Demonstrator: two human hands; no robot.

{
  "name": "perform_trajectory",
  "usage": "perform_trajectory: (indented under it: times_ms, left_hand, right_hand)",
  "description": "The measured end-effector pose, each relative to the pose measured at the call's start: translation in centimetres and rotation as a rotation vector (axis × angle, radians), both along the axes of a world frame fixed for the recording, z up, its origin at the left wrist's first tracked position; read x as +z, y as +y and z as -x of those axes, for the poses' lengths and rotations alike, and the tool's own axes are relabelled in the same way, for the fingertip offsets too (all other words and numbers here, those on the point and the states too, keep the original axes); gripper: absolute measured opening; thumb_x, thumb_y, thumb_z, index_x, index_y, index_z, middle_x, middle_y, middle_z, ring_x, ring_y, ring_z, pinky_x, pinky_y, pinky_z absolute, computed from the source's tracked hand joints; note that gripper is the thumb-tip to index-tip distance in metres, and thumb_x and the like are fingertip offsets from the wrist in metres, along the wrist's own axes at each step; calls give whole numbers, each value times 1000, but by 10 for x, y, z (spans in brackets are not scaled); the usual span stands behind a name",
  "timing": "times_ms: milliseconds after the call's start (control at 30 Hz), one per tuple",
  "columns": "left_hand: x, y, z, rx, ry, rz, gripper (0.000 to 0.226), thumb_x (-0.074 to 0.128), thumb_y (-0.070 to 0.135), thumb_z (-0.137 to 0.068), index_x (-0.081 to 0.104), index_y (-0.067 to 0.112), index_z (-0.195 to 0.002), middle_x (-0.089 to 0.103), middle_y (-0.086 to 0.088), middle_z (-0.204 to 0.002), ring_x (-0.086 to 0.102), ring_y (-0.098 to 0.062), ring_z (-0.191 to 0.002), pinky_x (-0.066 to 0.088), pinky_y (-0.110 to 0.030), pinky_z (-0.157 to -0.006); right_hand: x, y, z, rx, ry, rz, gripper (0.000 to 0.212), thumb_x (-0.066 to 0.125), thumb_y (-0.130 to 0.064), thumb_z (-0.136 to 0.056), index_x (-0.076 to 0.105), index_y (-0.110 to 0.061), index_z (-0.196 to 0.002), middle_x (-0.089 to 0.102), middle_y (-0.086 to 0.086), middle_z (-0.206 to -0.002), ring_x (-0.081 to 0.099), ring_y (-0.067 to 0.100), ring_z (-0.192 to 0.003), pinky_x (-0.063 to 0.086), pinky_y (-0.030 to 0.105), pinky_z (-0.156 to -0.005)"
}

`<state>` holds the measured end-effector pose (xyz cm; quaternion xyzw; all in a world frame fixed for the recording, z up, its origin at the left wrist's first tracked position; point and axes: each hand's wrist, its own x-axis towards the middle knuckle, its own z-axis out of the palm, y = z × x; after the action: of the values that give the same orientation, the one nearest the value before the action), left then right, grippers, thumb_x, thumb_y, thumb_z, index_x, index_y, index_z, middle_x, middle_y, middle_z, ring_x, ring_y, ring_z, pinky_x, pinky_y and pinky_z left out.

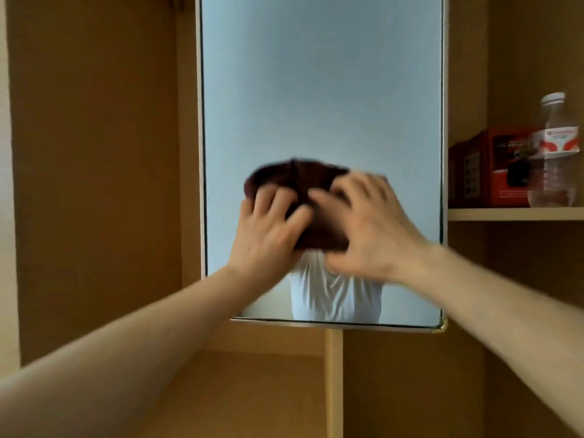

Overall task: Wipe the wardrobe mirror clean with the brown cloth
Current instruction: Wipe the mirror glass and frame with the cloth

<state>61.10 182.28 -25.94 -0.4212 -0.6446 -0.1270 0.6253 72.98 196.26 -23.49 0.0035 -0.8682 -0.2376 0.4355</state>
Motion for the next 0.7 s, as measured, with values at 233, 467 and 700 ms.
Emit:
perform_trajectory:
  times_ms: [233, 467, 700]
  left_hand:
    - [-2, -25, 10, -3, 5, 272, 66, 76, 44, -66, 60, 10, -121, 59, -11, -121, 54, -34, -109, 48, -42, -82]
    - [20, -56, 20, -359, -399, -74, 61, 51, 51, -86, 44, 19, -137, 43, 3, -138, 35, -10, -126, 31, -24, -99]
    - [57, -54, 50, -480, -973, -598, 61, 48, 45, -93, 32, 15, -144, 38, -5, -145, 39, -22, -129, 37, -36, -103]
  right_hand:
    - [4, -25, 18, -82, 53, -33, 57, 54, -53, -74, 48, -19, -120, 50, 9, -111, 42, 30, -108, 21, 44, -107]
    - [32, -18, 30, 141, 155, 91, 51, 72, -27, -67, 58, -15, -115, 48, 6, -116, 43, 29, -110, 31, 35, -98]
    - [30, -6, 37, 268, 174, 133, 50, 78, -21, -67, 61, -9, -113, 51, 9, -114, 44, 31, -111, 34, 38, -99]
